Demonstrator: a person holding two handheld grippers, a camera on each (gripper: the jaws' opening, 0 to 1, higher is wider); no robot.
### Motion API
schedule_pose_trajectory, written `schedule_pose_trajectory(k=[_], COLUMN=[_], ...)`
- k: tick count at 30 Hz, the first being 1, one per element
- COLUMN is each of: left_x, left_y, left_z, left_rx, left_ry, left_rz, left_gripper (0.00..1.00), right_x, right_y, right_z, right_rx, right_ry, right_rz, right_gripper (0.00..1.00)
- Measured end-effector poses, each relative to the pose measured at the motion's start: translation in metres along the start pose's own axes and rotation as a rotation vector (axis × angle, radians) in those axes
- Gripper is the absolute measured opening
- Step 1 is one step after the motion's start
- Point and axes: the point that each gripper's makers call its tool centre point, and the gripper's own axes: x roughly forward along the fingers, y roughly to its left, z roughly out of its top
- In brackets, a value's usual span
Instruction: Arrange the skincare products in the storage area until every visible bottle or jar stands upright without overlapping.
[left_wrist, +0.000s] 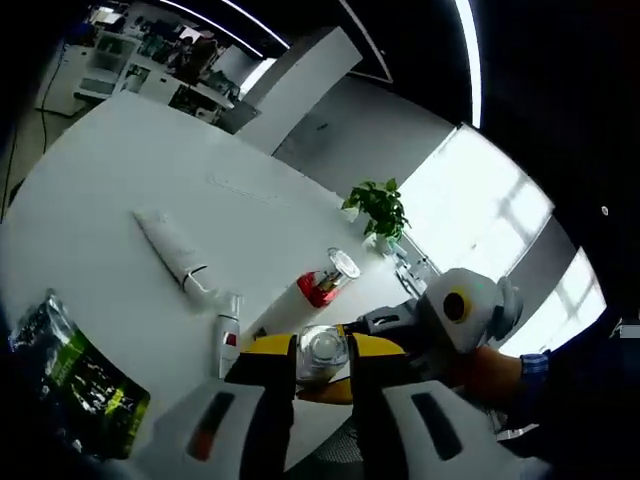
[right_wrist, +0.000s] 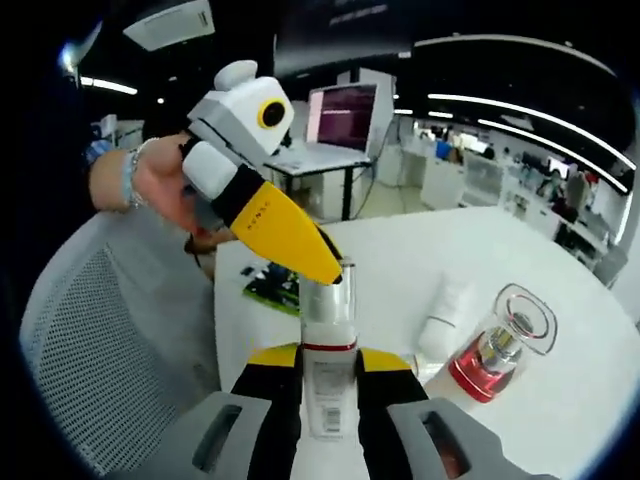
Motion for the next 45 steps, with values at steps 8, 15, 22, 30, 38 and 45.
schedule_pose_trajectory(k=[8, 15, 22, 30, 38, 45], left_x=[0.012, 0.008, -0.001, -0.007, -0.010, -0.009], left_y=[-0.019, -0.007, 0.005, 0.009, 0.012, 0.012], left_z=[-0.010, -0.010, -0.006, -0.002, 0.003, 0.000], left_rx=[-0.018, 0.010, 0.031, 0.017, -0.005, -0.007], left_ry=[0.026, 0.046, 0.036, 0.020, -0.006, 0.007], left_rz=[-0.088, -0.025, 0.043, 0.066, 0.077, 0.076], left_gripper=[0.18, 0.17, 0.24, 0.26, 0.26, 0.26], right_x=[-0.001, -0.003, -0.004, -0.005, -0.008, -0.011], right_y=[-0.007, -0.020, -0.037, -0.044, -0.048, -0.052], right_z=[-0.014, -0.024, -0.047, -0.058, -0.061, -0.072], right_rx=[-0.026, -0.014, 0.042, 0.062, 0.119, 0.105], right_ry=[0.053, 0.082, 0.151, 0.182, 0.199, 0.256], right_rz=[-0.033, -0.076, -0.133, -0.182, -0.211, -0.233], right_gripper=[0.16, 0.15, 0.16, 0.16, 0.16, 0.17])
